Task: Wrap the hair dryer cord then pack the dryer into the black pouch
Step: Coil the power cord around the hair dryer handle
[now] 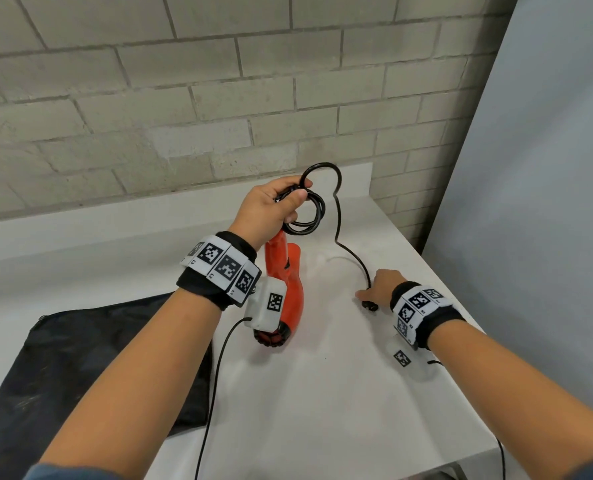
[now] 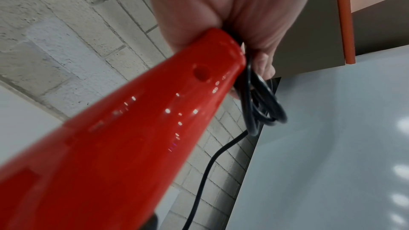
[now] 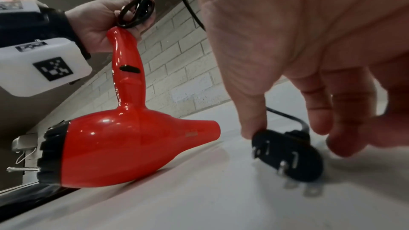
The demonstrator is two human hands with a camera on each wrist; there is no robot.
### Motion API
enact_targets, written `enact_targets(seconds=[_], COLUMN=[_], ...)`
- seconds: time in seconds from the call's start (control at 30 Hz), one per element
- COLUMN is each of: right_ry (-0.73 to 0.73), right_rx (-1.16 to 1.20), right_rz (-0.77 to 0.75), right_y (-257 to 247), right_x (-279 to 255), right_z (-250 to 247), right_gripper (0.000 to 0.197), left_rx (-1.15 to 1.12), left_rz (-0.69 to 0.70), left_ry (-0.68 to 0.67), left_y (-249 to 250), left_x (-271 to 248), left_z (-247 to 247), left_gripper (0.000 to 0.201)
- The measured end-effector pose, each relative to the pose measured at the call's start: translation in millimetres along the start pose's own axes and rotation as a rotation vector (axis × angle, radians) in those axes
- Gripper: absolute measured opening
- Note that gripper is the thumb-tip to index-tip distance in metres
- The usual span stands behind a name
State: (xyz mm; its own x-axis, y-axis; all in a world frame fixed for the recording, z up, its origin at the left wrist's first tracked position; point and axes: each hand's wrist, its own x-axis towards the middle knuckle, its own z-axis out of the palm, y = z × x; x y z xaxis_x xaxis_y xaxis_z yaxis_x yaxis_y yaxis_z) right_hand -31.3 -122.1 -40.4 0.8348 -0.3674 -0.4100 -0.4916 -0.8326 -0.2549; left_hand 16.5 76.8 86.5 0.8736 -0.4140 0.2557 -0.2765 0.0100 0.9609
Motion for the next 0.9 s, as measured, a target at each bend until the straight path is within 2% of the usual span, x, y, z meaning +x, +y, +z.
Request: enact_targets(seconds=[0.07, 0.17, 0.27, 0.3, 0.37, 0.43, 0.53, 0.6, 0.67, 0.77, 0.9], right_ry=[-0.036, -0.056, -0.049, -0.01, 0.123, 0.244, 0.32, 0.322, 0.299, 0.286, 0.595], right_rx=[-0.023, -0.09, -0.087, 0.007, 0.343, 0.747, 1.223, 1.365, 1.39, 1.339, 0.888], right_rz=[-0.009, 0.005, -0.072, -0.098, -0.162, -0.252, -0.489, -0.691, -0.851, -0.938, -0.849], right_y=[-4, -10, -13, -13, -14, -20, -36, -48, -60, -76, -88], right_x=[3, 5, 1, 1, -2, -10, -36, -54, -67, -72, -64], right_z=[3, 3, -7, -12, -23, -38, -65, -79, -85, -81, -67], right_gripper=[0.02, 0.031, 0.017, 0.013, 0.006, 0.015, 0.023, 0.026, 0.027, 0.022, 0.023], left_rx=[0.006, 0.009, 0.003, -0.004, -0.016, -0.011, -0.016, -0.018, -0.013, 0.04, 0.09], left_rz=[-0.006, -0.014, -0.013, -0.013, -0.013, -0.018, -0.027, -0.027, -0.023, 0.01, 0.028], left_ry=[0.002, 0.011, 0.024, 0.029, 0.044, 0.061, 0.102, 0.12, 0.122, 0.123, 0.088], left_y=[1, 3, 5, 5, 5, 2, -2, -3, -4, -7, -9], left_x=[-1, -3, -3, -3, -2, 0, 4, 7, 9, 12, 13], left_z=[1, 1, 1, 1, 1, -1, -5, -6, -7, -6, -4], left_gripper=[0.017, 0.018, 0.021, 0.022, 0.023, 0.02, 0.017, 0.016, 0.016, 0.017, 0.016])
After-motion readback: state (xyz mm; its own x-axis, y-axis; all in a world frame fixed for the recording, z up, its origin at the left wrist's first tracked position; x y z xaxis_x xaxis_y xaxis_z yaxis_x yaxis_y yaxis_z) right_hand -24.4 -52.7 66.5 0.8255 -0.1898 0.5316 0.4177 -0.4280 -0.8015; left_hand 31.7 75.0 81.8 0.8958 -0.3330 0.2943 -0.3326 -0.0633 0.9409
